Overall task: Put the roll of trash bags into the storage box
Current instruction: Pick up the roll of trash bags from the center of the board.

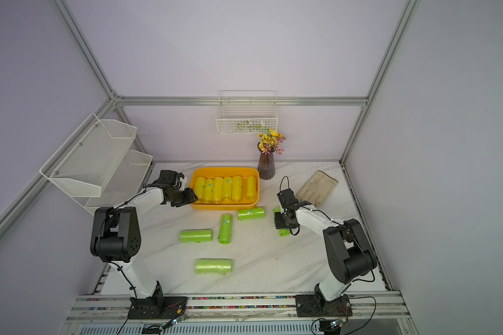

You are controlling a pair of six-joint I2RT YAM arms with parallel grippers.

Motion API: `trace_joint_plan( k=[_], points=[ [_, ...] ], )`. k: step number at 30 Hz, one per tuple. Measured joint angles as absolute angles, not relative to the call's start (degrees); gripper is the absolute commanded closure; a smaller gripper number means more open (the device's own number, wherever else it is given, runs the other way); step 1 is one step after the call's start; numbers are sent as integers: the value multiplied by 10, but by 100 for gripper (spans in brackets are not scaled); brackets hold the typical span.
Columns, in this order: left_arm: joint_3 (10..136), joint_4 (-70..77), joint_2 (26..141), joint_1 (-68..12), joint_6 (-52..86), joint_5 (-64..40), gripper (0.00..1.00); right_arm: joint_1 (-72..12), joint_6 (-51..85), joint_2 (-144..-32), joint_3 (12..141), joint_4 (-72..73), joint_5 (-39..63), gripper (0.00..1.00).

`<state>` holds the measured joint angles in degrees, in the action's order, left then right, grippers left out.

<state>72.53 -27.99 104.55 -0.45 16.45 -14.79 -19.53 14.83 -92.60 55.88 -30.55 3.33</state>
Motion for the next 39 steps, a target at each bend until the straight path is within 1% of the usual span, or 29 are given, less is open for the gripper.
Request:
trace_joint_plan(
  k=[2, 5, 11, 19, 25, 29, 34, 39],
  points=[
    [725, -280, 1041, -5, 170, -147, 40, -195, 145, -924, 578, -312, 46, 55],
    [724, -281, 1029, -5, 176, -135, 37, -195, 141, -924, 620, -316, 75, 56],
    [722, -278, 983, -5, 185, -112, 35, -194, 142, -931, 701, -307, 136, 59],
    [722, -274, 975, -5, 192, -111, 34, -196, 199, -1007, 787, -224, 215, 61],
    [713, -274, 974, -5, 194, -109, 33, -202, 263, -1058, 809, -152, 225, 61],
    [709, -274, 973, -5, 195, -108, 33, -208, 297, -1110, 850, -120, 226, 61],
    [704, -274, 968, -5, 195, -106, 31, -223, 322, -1168, 893, -102, 226, 60],
    [701, -271, 967, -5, 196, -104, 31, -231, 348, -1200, 900, -89, 228, 59]
  ],
)
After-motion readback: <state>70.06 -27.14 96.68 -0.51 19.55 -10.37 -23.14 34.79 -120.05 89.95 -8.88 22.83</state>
